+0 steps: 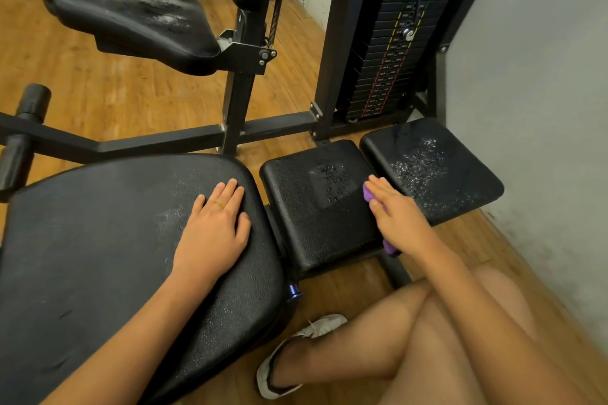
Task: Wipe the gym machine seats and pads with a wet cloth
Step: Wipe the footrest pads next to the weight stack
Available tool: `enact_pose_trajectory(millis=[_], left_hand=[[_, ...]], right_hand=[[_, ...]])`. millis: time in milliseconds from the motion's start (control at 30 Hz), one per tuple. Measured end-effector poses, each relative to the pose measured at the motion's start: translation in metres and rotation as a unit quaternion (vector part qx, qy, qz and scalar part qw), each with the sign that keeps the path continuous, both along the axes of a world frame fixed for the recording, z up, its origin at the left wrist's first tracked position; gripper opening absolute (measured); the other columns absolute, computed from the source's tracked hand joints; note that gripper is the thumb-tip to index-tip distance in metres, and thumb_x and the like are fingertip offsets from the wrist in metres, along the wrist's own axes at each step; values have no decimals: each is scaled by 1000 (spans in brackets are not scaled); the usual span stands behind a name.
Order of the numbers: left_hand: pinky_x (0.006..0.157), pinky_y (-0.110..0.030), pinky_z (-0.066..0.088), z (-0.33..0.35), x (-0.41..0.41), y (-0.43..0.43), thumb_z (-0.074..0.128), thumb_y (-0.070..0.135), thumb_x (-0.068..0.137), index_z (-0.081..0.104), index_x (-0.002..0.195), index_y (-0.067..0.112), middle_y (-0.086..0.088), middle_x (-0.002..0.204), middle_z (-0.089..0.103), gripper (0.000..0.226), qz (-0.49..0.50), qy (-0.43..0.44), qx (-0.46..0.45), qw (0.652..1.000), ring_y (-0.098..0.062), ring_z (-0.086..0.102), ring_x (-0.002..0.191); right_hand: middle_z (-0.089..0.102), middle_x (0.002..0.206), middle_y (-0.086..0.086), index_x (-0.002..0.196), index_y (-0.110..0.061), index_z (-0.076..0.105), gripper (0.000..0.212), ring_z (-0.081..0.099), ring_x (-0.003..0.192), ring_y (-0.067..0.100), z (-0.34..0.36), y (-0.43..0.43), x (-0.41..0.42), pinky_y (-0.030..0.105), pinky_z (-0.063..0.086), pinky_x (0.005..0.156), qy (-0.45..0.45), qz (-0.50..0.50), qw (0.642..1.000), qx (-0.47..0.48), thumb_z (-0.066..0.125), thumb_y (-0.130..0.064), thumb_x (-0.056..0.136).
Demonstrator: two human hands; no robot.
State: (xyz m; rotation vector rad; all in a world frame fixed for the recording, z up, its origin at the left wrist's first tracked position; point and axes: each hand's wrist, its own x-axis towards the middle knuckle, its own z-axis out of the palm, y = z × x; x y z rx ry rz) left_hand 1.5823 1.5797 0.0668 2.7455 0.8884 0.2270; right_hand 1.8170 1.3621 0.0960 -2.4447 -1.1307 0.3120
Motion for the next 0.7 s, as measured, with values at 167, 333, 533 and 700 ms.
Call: enact_pose_trajectory(millis=[167,333,533,700], left_hand=[[121,-46,19,-2,-1,0,25,40,95,40,151,14,-4,160,32,63,0,-1,2,1000,-22,25,149],[122,-45,18,-5,2,5,27,41,96,39,151,16,-2,161,31,62,6,0,3,1000,-19,24,150],[121,-46,20,-9,4,3,26,40,95,41,150,14,-4,160,33,63,5,4,2,1000,-21,26,149],[121,-46,19,-2,1,0,22,41,95,39,151,13,-6,160,32,65,-3,3,9,1000,-22,26,149]], right_hand=[[23,160,-3,152,-10,33,48,8,145,3,-11,-18,-23,15,1,115,-51,38,998,-11,41,-14,104],[23,159,-4,151,-9,33,48,8,146,4,-14,-2,-13,15,0,116,-68,67,995,-23,40,-14,104],[17,163,1,154,-11,27,48,8,151,15,-6,78,41,25,3,118,-43,62,995,-58,34,-16,106],[15,163,-2,155,-14,25,51,7,151,12,2,58,33,20,1,114,-41,99,993,-58,37,-19,106]])
